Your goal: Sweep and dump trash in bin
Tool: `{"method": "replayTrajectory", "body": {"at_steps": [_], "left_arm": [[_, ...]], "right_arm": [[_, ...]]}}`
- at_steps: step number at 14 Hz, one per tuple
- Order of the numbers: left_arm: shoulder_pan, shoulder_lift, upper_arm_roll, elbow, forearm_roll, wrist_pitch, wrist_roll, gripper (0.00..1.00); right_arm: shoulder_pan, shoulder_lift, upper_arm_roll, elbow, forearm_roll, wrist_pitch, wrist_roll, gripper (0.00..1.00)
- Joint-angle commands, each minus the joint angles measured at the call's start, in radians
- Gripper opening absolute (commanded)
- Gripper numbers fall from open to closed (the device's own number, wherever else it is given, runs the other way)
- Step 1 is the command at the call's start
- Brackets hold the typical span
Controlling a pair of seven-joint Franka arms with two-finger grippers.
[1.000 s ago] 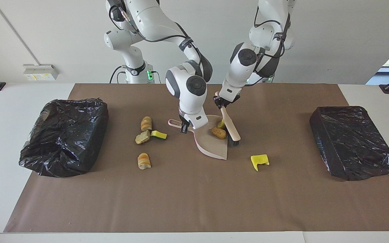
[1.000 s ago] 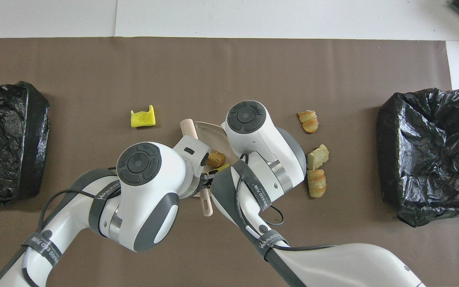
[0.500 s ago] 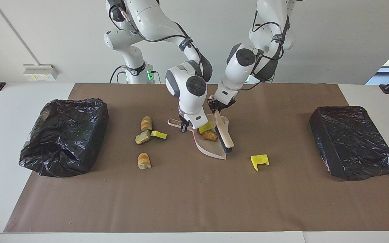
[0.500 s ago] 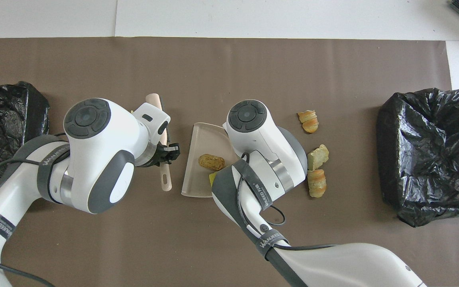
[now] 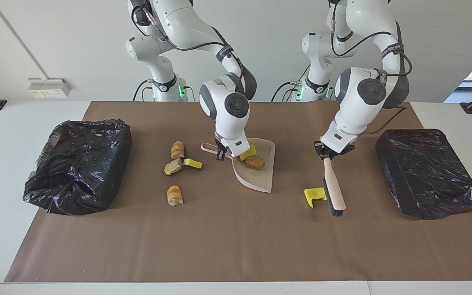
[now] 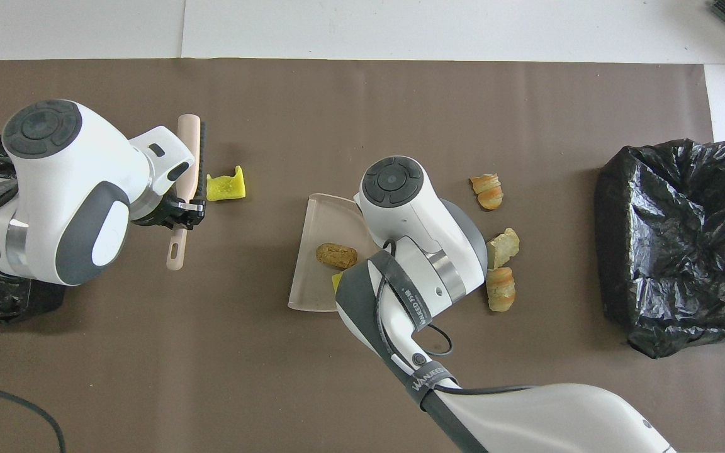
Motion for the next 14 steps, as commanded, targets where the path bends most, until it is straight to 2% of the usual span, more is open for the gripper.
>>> {"method": "replayTrajectory", "body": {"at_steps": [1, 4, 7, 10, 14], "left_arm": [[0.083, 0.044, -0.012, 0.019, 0.038, 0.004, 0.165, 0.00], [0.088, 0.076, -0.012, 0.002, 0.055, 0.034, 0.223, 0.00], [0.067, 0.029, -0.015, -0.140, 0.080, 0.124, 0.290, 0.00], [-0.068, -0.031, -0.015, -0.238, 0.080, 0.154, 0.371, 0.00], [-0.153, -0.079, -0.021, -0.309, 0.078, 0.170, 0.324, 0.00]], "right_arm": [[-0.005, -0.014, 0.001, -0.006, -0.010, -0.023, 0.018, 0.00], [-0.005, -0.016, 0.001, -0.007, -0.010, -0.023, 0.019, 0.00], [-0.005, -0.016, 0.001, -0.006, -0.007, -0.023, 0.021, 0.00], [-0.005, -0.023, 0.003, -0.013, -0.007, -0.025, 0.021, 0.00], [-0.002, -0.025, 0.003, -0.013, -0.006, -0.024, 0.027, 0.00]]}}
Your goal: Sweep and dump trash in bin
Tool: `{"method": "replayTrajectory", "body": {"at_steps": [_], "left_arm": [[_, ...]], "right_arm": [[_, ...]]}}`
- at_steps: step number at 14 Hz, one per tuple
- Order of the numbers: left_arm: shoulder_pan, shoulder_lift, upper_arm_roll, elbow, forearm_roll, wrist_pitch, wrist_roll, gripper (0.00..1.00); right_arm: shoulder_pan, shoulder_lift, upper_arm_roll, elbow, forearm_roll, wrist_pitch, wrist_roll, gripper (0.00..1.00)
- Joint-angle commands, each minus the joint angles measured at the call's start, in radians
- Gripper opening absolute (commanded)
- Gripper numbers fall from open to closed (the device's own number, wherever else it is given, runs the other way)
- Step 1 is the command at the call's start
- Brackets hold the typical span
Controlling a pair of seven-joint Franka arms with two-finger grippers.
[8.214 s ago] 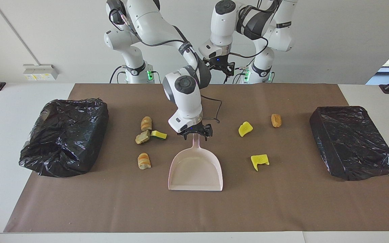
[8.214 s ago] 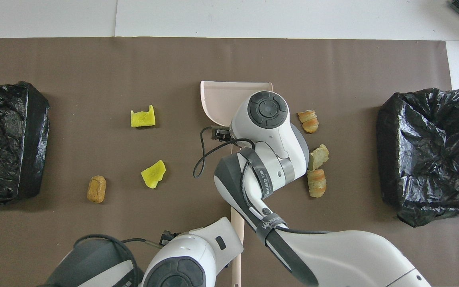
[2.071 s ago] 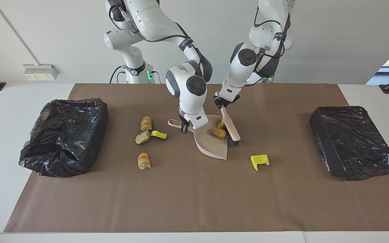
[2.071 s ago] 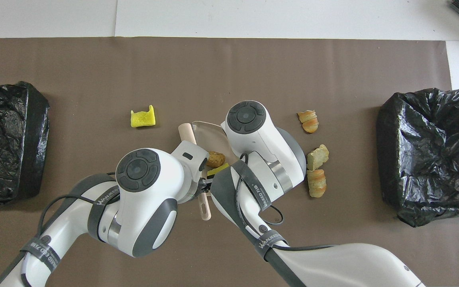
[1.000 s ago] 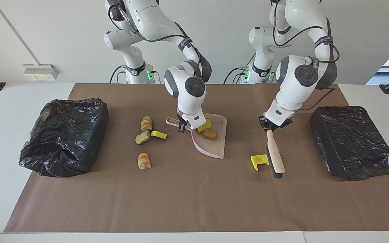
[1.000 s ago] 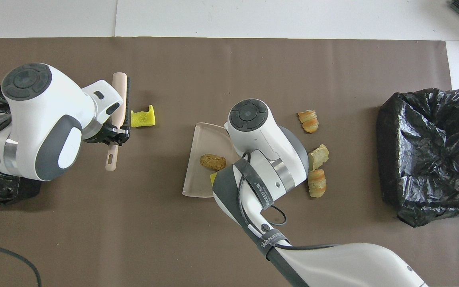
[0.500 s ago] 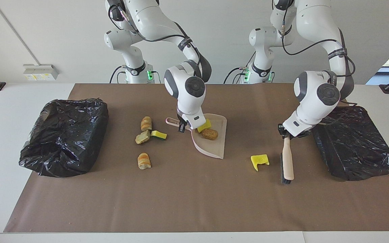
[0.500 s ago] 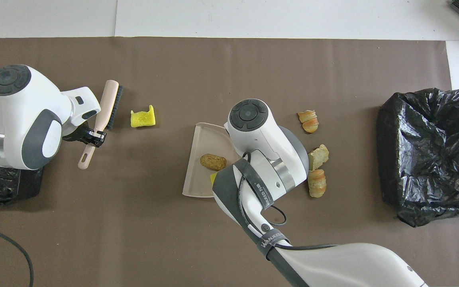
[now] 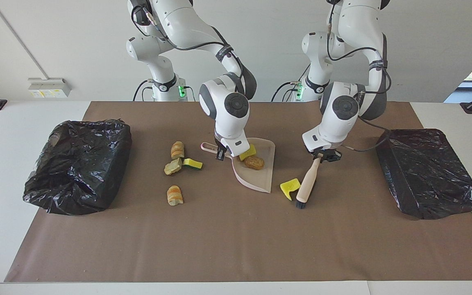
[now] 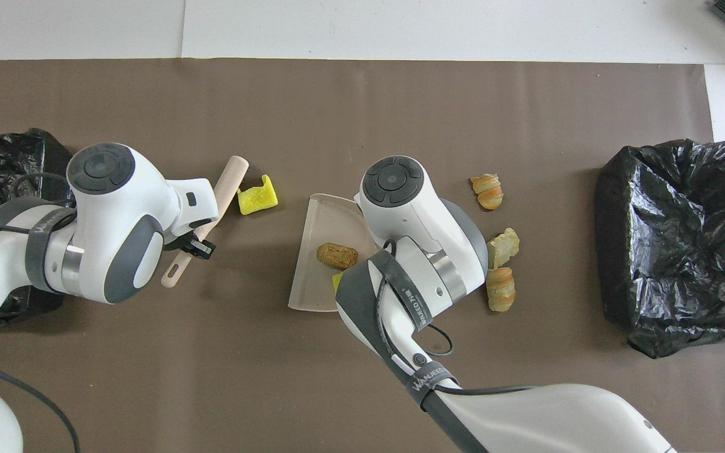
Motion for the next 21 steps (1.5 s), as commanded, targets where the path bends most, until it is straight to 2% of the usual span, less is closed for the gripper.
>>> {"method": "replayTrajectory", "body": {"at_steps": [1, 5, 9, 13, 17, 19, 21], "left_arm": [[-0.040, -0.066, 0.009, -0.110, 0.007, 0.045, -0.021, 0.00], [-0.155, -0.076, 0.008, -0.104, -0.072, 0.054, -0.198, 0.00], [-0.184, -0.060, 0.008, -0.083, -0.170, 0.123, -0.261, 0.00], [-0.168, -0.039, 0.016, 0.009, -0.171, 0.004, -0.306, 0.00], [-0.140, -0.076, 0.019, 0.012, -0.171, -0.061, -0.375, 0.00], [-0.155, -0.091, 0.018, 0.000, -0.161, -0.061, -0.506, 0.00], [-0.171, -0.103, 0.013, -0.038, -0.161, -0.022, -0.534, 0.00]], "right_arm": [[-0.002, -0.026, 0.003, -0.026, -0.007, -0.021, 0.019, 0.00], [-0.002, -0.035, 0.001, -0.038, -0.009, -0.027, 0.018, 0.00], [-0.004, -0.036, 0.001, -0.038, -0.013, -0.054, 0.010, 0.00], [-0.010, -0.041, 0.001, -0.038, -0.013, -0.054, 0.009, 0.00], [-0.016, -0.048, -0.003, -0.036, -0.012, -0.055, -0.003, 0.00], [-0.065, -0.093, -0.003, -0.039, -0.010, -0.061, -0.017, 0.00], [-0.141, -0.157, -0.003, -0.039, -0.009, -0.098, -0.065, 0.00]]}}
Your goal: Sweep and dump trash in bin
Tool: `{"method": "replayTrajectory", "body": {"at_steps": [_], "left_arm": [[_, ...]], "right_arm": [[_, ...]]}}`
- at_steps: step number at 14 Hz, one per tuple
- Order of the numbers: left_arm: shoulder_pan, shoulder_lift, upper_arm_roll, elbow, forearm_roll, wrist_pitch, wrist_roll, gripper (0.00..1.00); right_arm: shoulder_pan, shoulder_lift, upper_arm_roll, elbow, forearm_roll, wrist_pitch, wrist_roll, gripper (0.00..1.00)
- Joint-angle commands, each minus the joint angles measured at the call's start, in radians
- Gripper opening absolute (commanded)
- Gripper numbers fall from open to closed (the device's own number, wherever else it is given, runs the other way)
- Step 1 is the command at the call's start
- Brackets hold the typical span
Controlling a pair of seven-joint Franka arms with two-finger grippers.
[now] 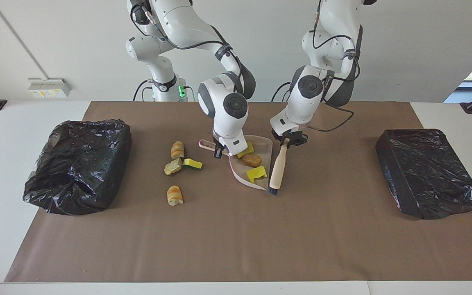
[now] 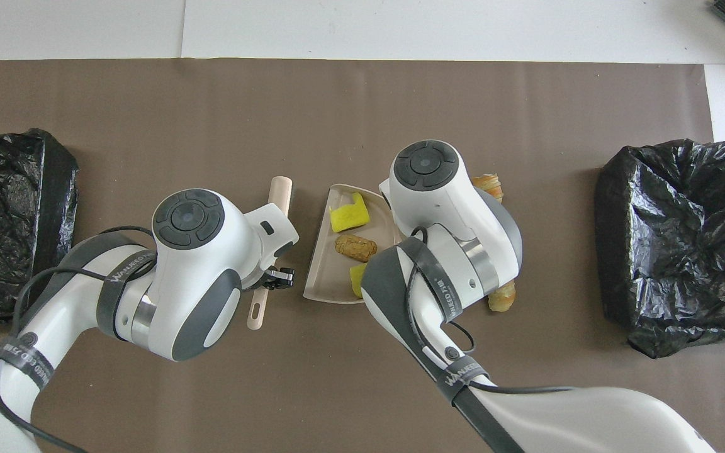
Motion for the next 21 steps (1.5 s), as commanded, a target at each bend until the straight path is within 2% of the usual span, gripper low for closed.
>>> {"method": "replayTrajectory", "body": {"at_steps": [1, 3, 6, 10, 14, 16, 20, 21], "left_arm": [[-0.023, -0.047, -0.001, -0.058, 0.000, 0.028, -0.069, 0.00], [-0.073, -0.073, -0.004, -0.088, -0.002, 0.021, -0.141, 0.00], [-0.220, -0.114, -0.004, -0.194, -0.017, 0.073, -0.286, 0.00], [-0.392, -0.159, -0.005, -0.231, -0.071, 0.120, -0.519, 0.00], [-0.483, -0.176, -0.005, -0.280, -0.131, 0.174, -0.652, 0.00], [-0.523, -0.185, -0.005, -0.323, -0.134, 0.217, -0.687, 0.00], [-0.523, -0.184, -0.005, -0.328, -0.148, 0.234, -0.666, 0.02], [-0.521, -0.182, -0.004, -0.326, -0.148, 0.232, -0.660, 0.14]], "right_arm": [[-0.125, -0.123, 0.008, -0.031, -0.004, -0.035, -0.088, 0.00], [-0.232, -0.174, 0.008, -0.022, -0.001, -0.050, -0.158, 0.00], [-0.410, -0.230, 0.006, -0.020, -0.008, -0.069, -0.231, 0.00], [-0.609, -0.234, 0.000, -0.014, -0.057, -0.066, -0.399, 0.00], [-0.775, -0.243, 0.000, -0.016, -0.181, -0.021, -0.612, 0.00], [-0.827, -0.241, 0.000, -0.022, -0.255, 0.011, -0.718, 0.00], [-0.826, -0.237, 0.002, -0.094, -0.560, 0.144, -0.896, 0.00], [-0.823, -0.234, 0.002, -0.105, -0.603, 0.170, -0.925, 0.00]]}}
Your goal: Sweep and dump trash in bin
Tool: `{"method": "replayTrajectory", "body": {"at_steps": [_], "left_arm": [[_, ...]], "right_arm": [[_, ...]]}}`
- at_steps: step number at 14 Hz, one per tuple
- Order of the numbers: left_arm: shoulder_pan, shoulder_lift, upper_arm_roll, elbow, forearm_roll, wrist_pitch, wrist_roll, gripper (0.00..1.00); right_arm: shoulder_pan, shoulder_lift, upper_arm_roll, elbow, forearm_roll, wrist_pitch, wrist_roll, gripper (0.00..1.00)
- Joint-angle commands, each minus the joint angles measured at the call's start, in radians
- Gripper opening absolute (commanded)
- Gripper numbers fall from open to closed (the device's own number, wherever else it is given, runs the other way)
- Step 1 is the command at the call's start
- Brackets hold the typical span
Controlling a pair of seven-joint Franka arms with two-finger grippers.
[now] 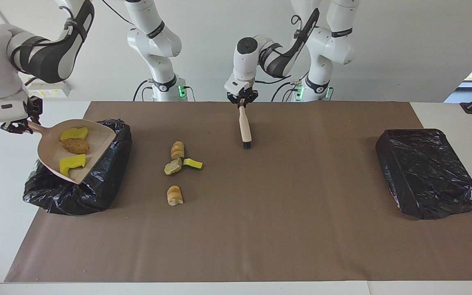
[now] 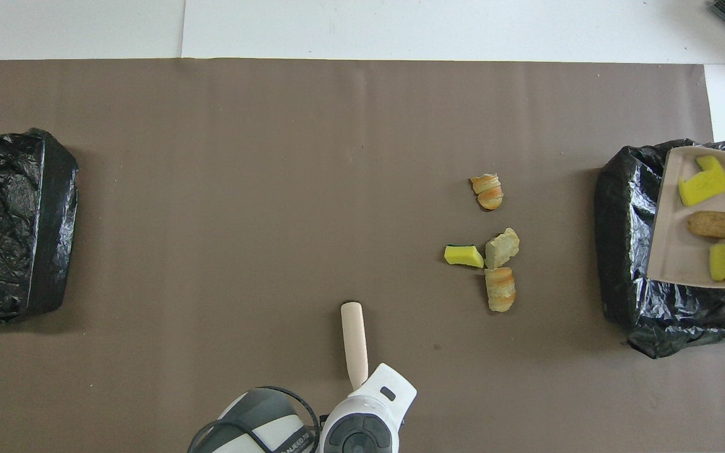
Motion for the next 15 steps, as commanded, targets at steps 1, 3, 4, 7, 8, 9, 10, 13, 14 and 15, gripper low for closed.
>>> {"method": "replayTrajectory", "body": {"at_steps": [1, 3, 4, 7, 8, 9, 10, 13, 14, 15], "left_arm": [[-0.008, -0.035, 0.016, -0.032, -0.019, 0.014, 0.020, 0.37], [-0.002, -0.027, 0.022, -0.021, -0.019, 0.007, 0.029, 1.00], [0.012, -0.018, 0.023, 0.000, -0.019, 0.002, 0.055, 1.00], [0.118, -0.003, 0.025, 0.086, -0.003, -0.073, 0.189, 1.00], [0.150, -0.003, 0.026, 0.121, 0.003, -0.101, 0.222, 1.00], [0.197, -0.004, 0.026, 0.147, 0.032, -0.119, 0.245, 1.00], [0.228, -0.006, 0.026, 0.167, 0.083, -0.125, 0.276, 1.00], [0.387, -0.017, 0.028, 0.282, 0.135, -0.199, 0.483, 1.00], [0.429, -0.017, 0.028, 0.342, 0.135, -0.249, 0.540, 1.00], [0.476, -0.012, 0.028, 0.417, 0.135, -0.303, 0.584, 1.00]], "right_arm": [[0.007, -0.010, 0.012, -0.063, -0.134, 0.087, -0.095, 0.00], [0.021, -0.015, 0.023, -0.081, -0.202, 0.107, -0.156, 0.00], [0.050, -0.015, 0.022, -0.083, -0.236, 0.107, -0.181, 0.00], [0.084, -0.016, 0.023, -0.083, -0.317, 0.099, -0.236, 0.00], [0.095, -0.019, 0.022, -0.084, -0.343, 0.090, -0.238, 0.00], [0.101, -0.019, 0.022, -0.084, -0.353, 0.088, -0.235, 0.00], [0.099, -0.019, 0.022, -0.084, -0.353, 0.088, -0.225, 0.00], [0.113, -0.035, 0.022, -0.084, -0.432, 0.042, -0.138, 0.00], [0.119, -0.042, 0.022, -0.092, -0.434, 0.032, -0.130, 0.00], [0.122, -0.055, 0.022, -0.110, -0.437, 0.027, -0.121, 0.00]]}}
